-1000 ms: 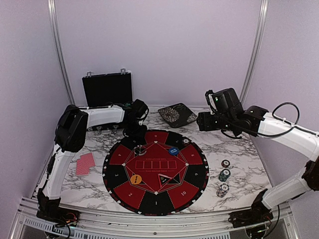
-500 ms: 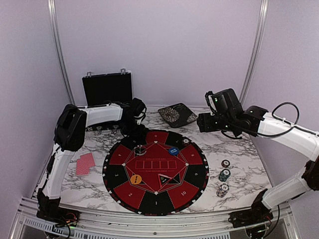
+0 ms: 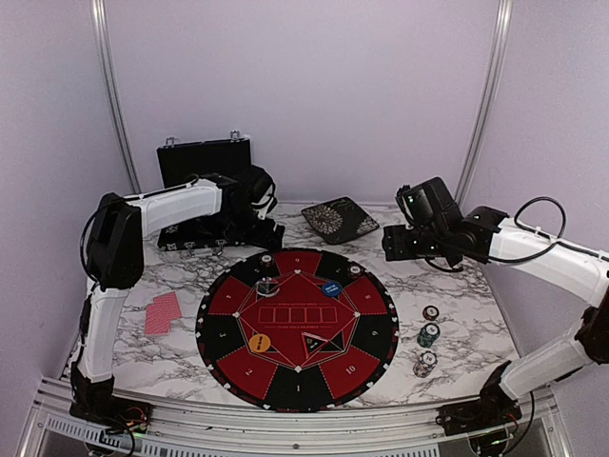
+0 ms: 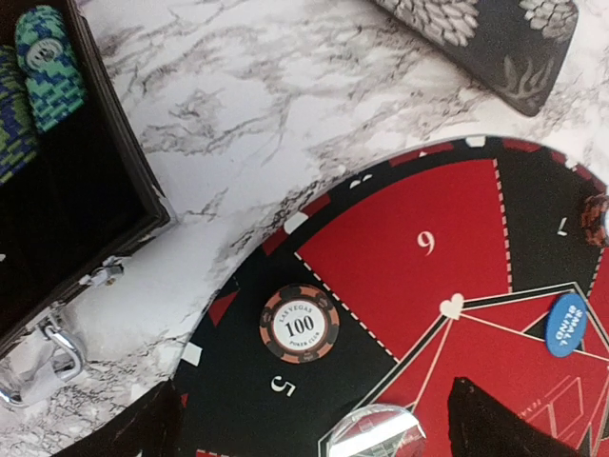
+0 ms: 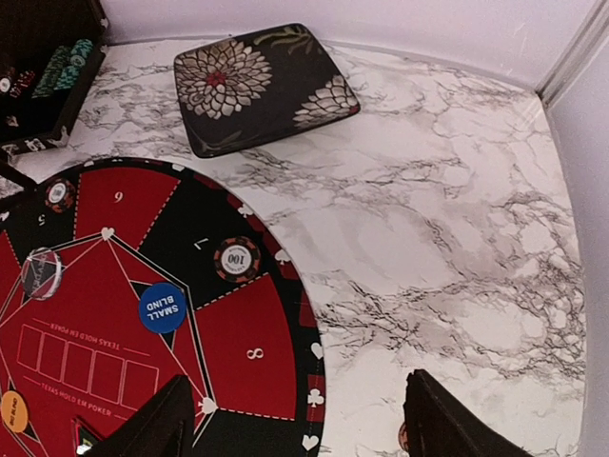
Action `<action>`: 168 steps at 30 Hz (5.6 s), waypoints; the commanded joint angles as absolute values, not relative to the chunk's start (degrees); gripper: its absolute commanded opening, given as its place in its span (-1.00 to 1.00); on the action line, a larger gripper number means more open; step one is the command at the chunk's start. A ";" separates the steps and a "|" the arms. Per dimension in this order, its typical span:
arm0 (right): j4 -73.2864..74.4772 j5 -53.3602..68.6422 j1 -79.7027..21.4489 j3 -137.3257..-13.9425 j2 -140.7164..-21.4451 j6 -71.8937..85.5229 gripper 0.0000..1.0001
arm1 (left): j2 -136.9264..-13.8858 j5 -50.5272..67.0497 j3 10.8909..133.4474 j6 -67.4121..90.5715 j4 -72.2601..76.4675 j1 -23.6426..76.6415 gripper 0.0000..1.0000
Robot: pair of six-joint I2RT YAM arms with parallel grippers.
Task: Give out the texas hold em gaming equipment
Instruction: Move the poker chips pile to the dealer area, then pick up the pile of poker chips from the center of the board, then place the poker chips pile in the big blind area.
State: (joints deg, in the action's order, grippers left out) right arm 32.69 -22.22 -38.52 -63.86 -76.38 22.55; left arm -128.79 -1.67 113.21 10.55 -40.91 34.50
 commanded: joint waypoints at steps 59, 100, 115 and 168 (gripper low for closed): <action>29.80 -5.96 -15.47 -41.92 -86.31 27.07 0.01 | -108.02 7.33 96.55 12.83 -38.52 34.54 0.98; 32.55 -5.89 -15.77 -50.44 -88.56 25.16 -0.60 | -106.61 6.80 96.07 12.69 -38.56 34.54 0.98; 37.05 -7.78 -23.03 -60.83 -94.13 24.57 -0.63 | -105.73 6.07 95.16 13.87 -38.47 34.24 0.98; 55.28 -5.71 -62.80 -130.72 -142.98 24.76 -0.65 | -79.72 9.51 60.82 20.79 -28.65 20.69 0.98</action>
